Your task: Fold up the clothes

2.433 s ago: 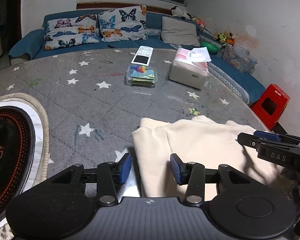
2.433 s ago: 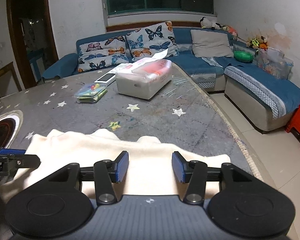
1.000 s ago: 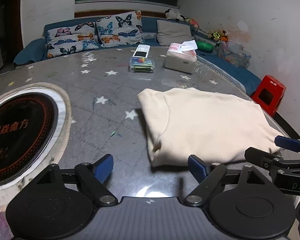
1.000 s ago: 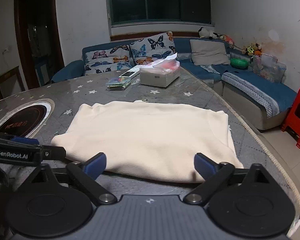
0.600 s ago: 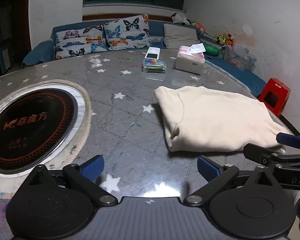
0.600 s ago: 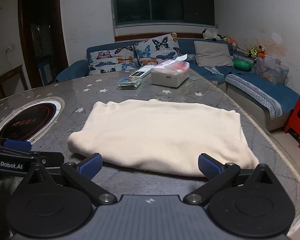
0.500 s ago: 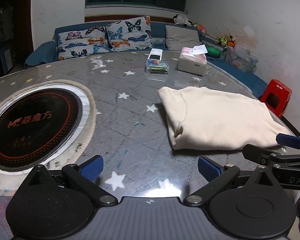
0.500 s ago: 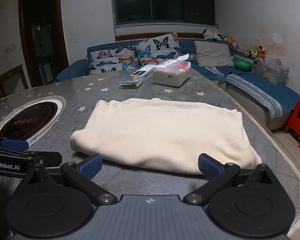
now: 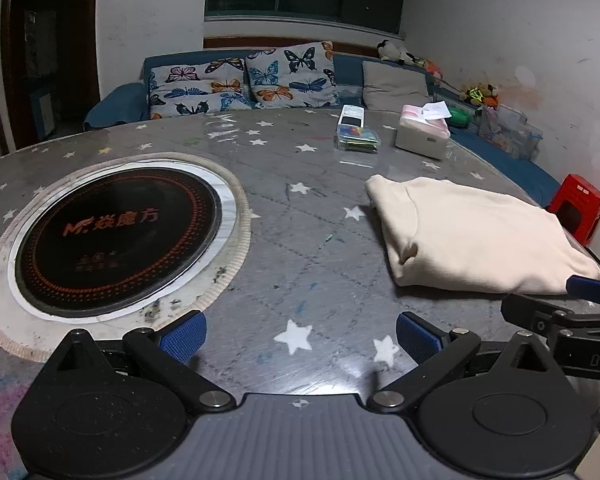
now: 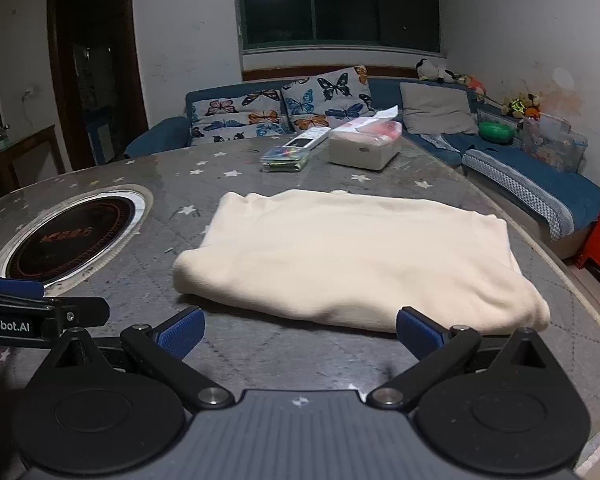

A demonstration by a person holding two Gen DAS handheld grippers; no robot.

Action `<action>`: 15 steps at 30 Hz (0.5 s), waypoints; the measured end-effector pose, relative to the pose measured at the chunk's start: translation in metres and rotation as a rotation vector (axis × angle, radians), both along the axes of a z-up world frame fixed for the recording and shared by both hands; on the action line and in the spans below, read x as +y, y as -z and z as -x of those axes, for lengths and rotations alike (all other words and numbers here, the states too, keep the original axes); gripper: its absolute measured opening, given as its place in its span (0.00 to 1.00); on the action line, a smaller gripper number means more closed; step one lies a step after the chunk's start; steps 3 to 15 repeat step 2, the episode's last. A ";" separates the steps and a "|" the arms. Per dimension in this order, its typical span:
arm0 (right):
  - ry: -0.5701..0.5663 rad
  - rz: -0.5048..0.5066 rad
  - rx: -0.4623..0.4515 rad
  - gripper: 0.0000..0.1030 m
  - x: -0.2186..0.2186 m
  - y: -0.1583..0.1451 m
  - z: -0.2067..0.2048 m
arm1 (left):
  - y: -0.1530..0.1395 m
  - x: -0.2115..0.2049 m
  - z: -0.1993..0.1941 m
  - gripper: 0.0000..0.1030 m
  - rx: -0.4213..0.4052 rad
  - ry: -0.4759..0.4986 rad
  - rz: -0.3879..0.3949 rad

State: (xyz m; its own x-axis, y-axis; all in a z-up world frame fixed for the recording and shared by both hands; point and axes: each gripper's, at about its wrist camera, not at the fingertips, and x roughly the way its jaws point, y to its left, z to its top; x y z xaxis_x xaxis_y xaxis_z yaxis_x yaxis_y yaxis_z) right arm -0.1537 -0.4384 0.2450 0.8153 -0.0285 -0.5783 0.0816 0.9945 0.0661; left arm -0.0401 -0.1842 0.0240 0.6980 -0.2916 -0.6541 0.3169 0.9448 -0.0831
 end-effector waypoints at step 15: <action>-0.008 0.005 -0.006 1.00 0.004 -0.001 -0.001 | -0.001 0.004 0.001 1.00 0.003 -0.007 0.005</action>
